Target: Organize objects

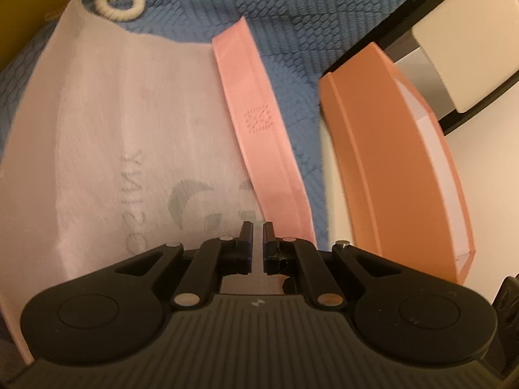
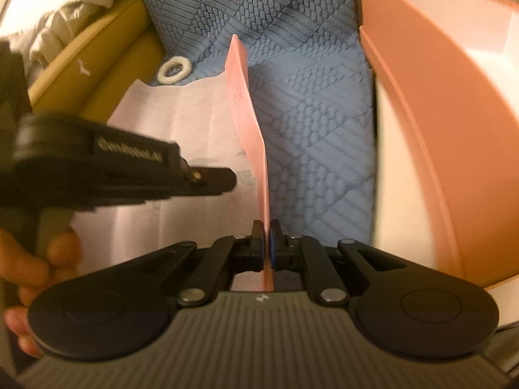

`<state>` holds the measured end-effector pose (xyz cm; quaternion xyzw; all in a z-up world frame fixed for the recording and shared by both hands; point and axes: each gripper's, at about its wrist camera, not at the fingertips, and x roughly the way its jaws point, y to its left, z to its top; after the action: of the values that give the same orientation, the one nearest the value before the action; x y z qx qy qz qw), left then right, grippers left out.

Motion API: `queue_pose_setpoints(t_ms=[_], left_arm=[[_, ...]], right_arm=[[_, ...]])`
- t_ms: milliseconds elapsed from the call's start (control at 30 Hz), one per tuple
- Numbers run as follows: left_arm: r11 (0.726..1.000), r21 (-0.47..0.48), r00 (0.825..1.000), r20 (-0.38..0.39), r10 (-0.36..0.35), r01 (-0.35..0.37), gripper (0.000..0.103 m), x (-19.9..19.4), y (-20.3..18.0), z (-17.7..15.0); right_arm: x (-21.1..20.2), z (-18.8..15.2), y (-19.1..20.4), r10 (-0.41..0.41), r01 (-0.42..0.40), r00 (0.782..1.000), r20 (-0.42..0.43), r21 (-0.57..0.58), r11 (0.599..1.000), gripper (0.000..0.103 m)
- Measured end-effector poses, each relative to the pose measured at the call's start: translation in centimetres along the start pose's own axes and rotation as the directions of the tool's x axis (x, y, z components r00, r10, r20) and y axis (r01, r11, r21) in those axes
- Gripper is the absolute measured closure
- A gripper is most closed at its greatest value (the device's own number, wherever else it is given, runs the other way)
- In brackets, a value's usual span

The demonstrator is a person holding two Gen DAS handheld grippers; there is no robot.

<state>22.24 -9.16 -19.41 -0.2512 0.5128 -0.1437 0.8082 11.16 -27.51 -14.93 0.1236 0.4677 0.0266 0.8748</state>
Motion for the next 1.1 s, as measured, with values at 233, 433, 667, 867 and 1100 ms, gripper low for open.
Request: queue_pose_setpoints(t_ms=[233,433,667,867,1100], left_arm=[[0.994,-0.033,0.995,0.013,-0.102,0.103,0.081,0.2,-2.1,0.4],[0.992,-0.007,0.992,-0.011,-0.127,0.127,0.076,1.2,-4.0,0.1],[0.995,-0.043,0.994,-0.058,-0.092,0.089,0.094,2.8,-3.9,-0.7],[0.999,-0.031,0.998,-0.053,-0.038,0.037,0.098,2.2,-4.0,-0.8],[1.0,-0.005,0.999,-0.047,0.01,-0.01,0.1,1.6,-3.4,-0.7]], right_arm=[[-1.1,-0.2,-0.3,-0.099,0.101,0.995,0.018,-0.108,0.989,0.097],[-1.2,-0.5,0.0,-0.158,0.161,0.987,0.032,-0.201,0.966,0.097],[-0.9,-1.2,0.2,-0.154,0.155,0.988,0.023,-0.251,0.956,0.096],[-1.4,-1.0,-0.6,-0.057,0.057,0.998,0.003,-0.181,0.982,0.091],[-3.1,-1.0,-1.1,0.116,-0.115,0.993,-0.001,-0.081,0.99,0.09]])
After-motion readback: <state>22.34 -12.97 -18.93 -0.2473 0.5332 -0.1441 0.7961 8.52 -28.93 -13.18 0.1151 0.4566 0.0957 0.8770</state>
